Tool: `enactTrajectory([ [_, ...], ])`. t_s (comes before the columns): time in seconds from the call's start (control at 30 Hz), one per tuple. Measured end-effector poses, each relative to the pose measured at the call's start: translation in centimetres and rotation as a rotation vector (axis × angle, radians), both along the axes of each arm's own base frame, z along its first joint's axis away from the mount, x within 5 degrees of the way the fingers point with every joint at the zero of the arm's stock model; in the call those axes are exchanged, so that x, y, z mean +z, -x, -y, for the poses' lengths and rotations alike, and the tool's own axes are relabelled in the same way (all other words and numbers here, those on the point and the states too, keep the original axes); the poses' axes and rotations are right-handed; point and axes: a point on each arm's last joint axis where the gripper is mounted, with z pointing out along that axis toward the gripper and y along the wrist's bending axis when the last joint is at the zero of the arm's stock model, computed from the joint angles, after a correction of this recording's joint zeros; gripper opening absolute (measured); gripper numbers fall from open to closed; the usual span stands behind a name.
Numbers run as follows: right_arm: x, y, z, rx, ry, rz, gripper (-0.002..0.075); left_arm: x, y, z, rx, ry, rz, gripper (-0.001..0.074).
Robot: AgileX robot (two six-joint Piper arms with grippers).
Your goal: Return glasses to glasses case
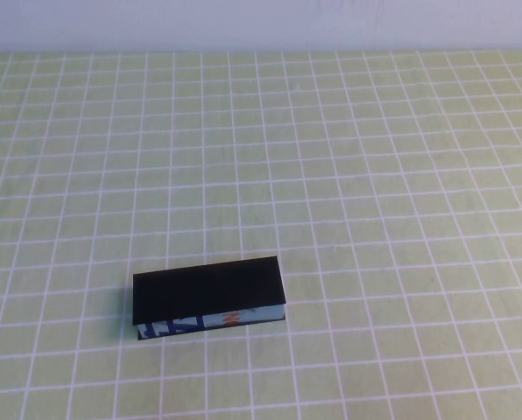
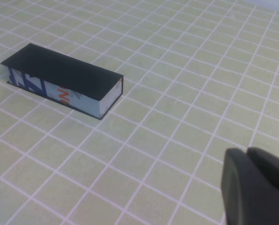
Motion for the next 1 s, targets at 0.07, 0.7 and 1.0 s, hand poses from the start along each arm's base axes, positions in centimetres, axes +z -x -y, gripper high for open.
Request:
enactTrajectory([
  [0.07, 0.0, 0.0, 0.0, 0.0, 0.0, 0.0, -0.0017, 0.0, 0.0, 0.0, 0.0, 0.0, 0.0, -0.0003],
  [0.7, 0.3, -0.4, 0.7, -0.086, 0.002, 0.038, -0.0018, 0.0, 0.0, 0.0, 0.0, 0.002, 0.0, -0.0003],
  [1.0, 0.6, 0.6, 3.4, -0.353, 0.05, 0.168, -0.0018, 0.0, 0.0, 0.0, 0.0, 0.002, 0.0, -0.0003],
])
